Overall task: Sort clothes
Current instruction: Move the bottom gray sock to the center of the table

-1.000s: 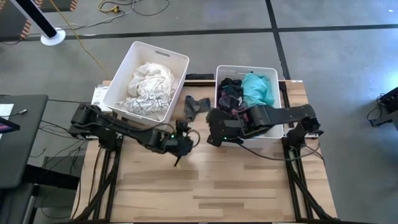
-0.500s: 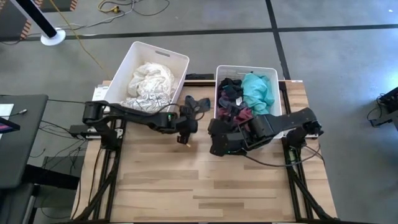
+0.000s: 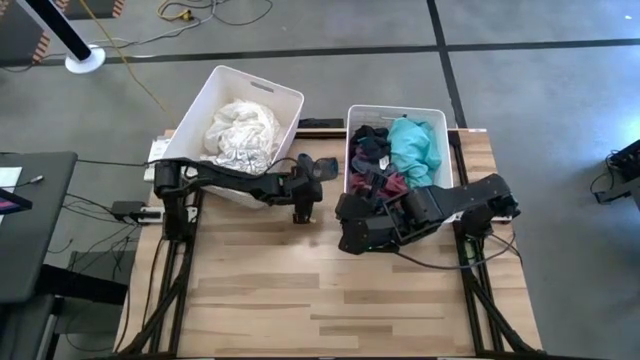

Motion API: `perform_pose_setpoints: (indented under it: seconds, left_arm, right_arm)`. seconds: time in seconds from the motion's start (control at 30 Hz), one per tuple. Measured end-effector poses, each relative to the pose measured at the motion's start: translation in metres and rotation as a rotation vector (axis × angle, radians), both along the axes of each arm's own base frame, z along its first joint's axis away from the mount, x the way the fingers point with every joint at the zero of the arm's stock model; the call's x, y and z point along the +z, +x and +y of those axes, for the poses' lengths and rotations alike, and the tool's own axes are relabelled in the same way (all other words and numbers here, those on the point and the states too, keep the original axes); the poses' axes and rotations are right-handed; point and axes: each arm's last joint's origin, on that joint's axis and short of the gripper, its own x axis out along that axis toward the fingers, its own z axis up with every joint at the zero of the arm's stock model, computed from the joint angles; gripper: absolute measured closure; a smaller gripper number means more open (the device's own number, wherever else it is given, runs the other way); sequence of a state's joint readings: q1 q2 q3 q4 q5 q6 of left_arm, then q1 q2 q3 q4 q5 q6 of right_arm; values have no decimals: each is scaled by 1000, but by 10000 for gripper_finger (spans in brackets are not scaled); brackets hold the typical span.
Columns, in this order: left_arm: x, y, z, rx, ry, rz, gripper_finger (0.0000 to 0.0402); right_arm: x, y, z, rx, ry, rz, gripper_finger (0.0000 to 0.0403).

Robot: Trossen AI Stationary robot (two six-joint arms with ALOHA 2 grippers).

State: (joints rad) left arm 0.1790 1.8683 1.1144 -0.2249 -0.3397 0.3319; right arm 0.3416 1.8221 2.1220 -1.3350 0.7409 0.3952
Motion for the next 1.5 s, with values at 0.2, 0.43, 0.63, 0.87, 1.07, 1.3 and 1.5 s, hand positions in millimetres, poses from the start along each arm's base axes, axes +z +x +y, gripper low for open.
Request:
perform_pose_setpoints:
  seconds: [0.2,0.43,0.63,0.87,1.07,1.3,1.5]
  left_arm:
    - [4,0,16,33,-76,-55,184]
    - [-15,2,35,74,-224,-36,184]
    - [-29,1,37,77,-283,17,234]
    - [-33,-3,26,-29,-422,84,387]
    - [-34,-6,-7,-157,-632,167,389]
    - [-23,1,-60,-315,-693,227,389]
    - [-9,6,-105,-406,-678,310,370]
  right_arm:
    - [0,-1,1,5,-1,4,230]
    - [0,-1,2,6,-1,4,230]
    - [0,-1,2,7,-2,5,230]
    - [0,-1,2,7,-3,6,230]
    - [0,-1,2,8,-5,11,230]
    - [-1,-2,1,8,-10,23,230]
    - [-1,-2,3,16,-13,27,230]
